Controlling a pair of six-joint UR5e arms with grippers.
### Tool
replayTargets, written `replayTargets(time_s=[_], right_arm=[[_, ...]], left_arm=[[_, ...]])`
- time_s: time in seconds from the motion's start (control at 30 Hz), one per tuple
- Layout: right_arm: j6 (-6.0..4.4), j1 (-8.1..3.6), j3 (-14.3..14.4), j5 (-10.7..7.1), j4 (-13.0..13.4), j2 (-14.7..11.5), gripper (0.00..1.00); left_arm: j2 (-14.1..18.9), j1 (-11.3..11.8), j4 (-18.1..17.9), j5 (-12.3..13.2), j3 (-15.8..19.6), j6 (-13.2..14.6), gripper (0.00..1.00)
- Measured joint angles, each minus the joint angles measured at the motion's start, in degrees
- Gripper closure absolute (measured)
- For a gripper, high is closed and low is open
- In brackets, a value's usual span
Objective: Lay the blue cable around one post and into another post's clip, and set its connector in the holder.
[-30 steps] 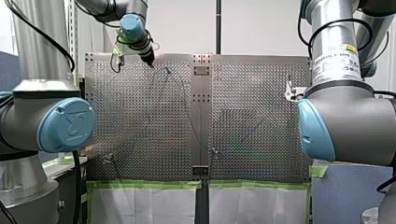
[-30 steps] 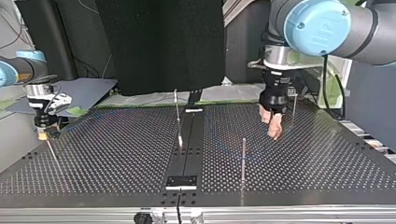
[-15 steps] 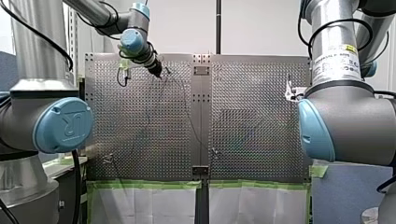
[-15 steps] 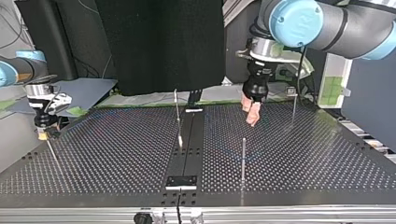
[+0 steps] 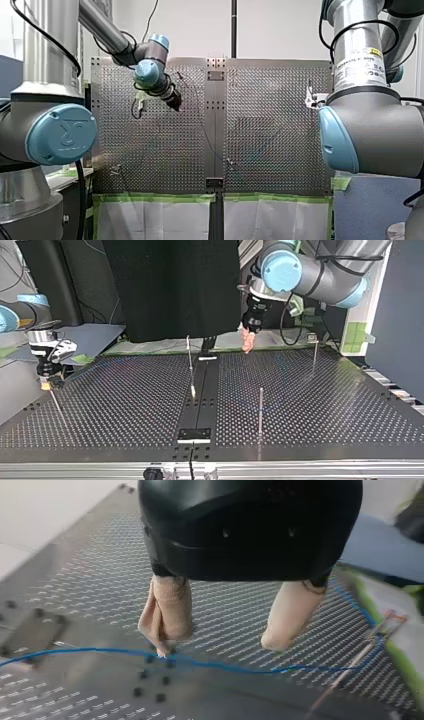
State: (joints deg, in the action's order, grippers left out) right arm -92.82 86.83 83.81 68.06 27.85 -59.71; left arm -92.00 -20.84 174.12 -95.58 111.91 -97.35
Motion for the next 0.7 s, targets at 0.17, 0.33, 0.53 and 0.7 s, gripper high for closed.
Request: replayTargets(time_s=[0.17,0.33,0.53,0.7], right_arm=[[0.00,0.00,0.00,0.00,0.00,0.00,0.00],[0.00,0.00,0.00,0.00,0.01,0.00,0.00],[0.00,0.00,0.00,0.00,0.00,0.00,0.00],[0.00,0.00,0.00,0.00,0.00,0.00,0.00]], left_arm=[[-2.73,-1.86,-2.71,-0.47,2.72,0.12,0.00],[-5.49,-4.46,-5.49,-2.69,5.49,1.14,0.00],[-8.79,-7.74,-8.79,-5.93,8.79,0.63,0.00],[-11.53,-10.49,-11.51,-8.66,11.52,0.12,0.00]])
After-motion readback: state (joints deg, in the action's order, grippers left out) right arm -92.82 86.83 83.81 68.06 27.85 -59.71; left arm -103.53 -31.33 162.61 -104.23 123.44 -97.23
